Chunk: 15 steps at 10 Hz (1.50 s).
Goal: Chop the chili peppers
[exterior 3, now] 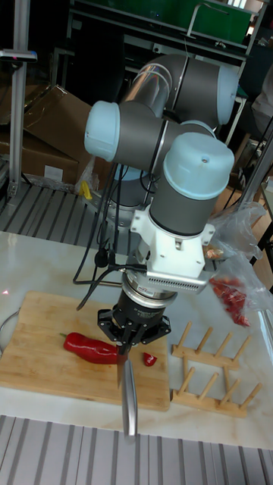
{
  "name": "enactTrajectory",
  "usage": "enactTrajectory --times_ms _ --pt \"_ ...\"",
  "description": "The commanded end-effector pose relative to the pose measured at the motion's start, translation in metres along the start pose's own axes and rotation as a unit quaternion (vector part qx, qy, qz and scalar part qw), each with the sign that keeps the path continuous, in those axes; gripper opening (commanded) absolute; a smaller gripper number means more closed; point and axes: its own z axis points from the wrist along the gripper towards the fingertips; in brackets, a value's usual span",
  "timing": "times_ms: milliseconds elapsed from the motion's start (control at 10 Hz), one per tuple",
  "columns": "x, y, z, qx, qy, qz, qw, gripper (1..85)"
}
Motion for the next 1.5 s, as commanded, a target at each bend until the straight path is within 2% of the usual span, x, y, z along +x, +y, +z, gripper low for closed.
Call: enactTrajectory --times_ms 0,400,900,1400 --pt "0.0013 -0.0004 -0.0002 -0.008 -0.001 -0.006 1.0000 1.3" --pt "0.0014 -0.0047 0.0042 -0.012 -0.006 -0.010 0.9999 1.3" --pt "-0.0020 -0.0062 0.0017 -0.029 -0.013 -0.005 0.9995 1.3" --pt "-0.0025 -0.0006 0.0022 -0.042 -0.014 -0.001 0.9990 1.3"
